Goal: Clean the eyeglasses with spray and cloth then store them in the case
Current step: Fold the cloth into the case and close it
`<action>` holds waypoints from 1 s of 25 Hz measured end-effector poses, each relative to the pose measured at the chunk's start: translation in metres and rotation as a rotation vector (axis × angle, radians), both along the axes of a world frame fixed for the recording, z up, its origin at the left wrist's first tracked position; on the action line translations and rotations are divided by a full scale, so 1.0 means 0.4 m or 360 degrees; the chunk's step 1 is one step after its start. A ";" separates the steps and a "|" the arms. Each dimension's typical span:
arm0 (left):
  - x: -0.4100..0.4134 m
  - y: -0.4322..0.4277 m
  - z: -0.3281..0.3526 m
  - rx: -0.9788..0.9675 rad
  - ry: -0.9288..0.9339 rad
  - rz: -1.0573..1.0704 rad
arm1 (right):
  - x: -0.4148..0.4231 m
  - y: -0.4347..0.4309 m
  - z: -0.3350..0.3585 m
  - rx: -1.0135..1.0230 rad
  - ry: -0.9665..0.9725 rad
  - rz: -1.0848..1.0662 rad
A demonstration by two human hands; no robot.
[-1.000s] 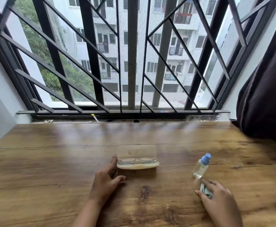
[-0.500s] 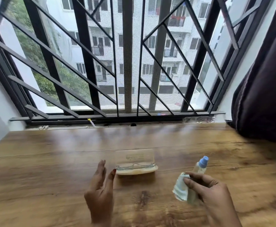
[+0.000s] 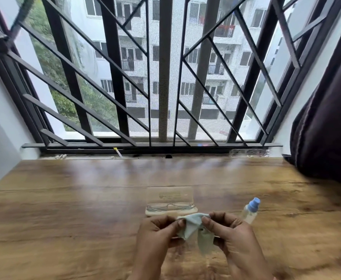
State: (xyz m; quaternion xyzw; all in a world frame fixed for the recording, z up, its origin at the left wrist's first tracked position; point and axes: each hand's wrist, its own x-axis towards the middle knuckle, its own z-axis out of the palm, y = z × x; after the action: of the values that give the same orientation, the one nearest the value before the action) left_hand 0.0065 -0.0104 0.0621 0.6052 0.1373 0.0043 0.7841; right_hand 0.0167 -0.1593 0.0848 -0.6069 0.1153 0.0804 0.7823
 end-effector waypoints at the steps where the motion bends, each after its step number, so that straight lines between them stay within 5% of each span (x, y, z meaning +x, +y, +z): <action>1: 0.006 0.005 0.013 0.0014 -0.0037 -0.0005 | 0.004 0.000 0.005 -0.0027 0.0019 0.0012; 7: 0.084 0.050 0.094 0.0214 -0.0286 0.0002 | 0.070 0.018 0.073 -0.0087 -0.0123 0.0141; 17: 0.104 0.069 0.217 -0.0323 -0.0167 -0.0050 | 0.095 0.020 0.170 0.0065 -0.0051 0.0850; 25: 0.091 0.057 0.246 -0.0066 -0.0328 0.0009 | 0.045 0.033 0.186 -0.0254 -0.0360 0.0612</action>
State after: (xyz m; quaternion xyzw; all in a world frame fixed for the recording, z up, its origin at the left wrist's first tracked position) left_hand 0.0430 0.0124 0.1605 0.5847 0.0578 0.0658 0.8065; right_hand 0.0346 -0.1460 0.1594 -0.6827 -0.0847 0.1499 0.7102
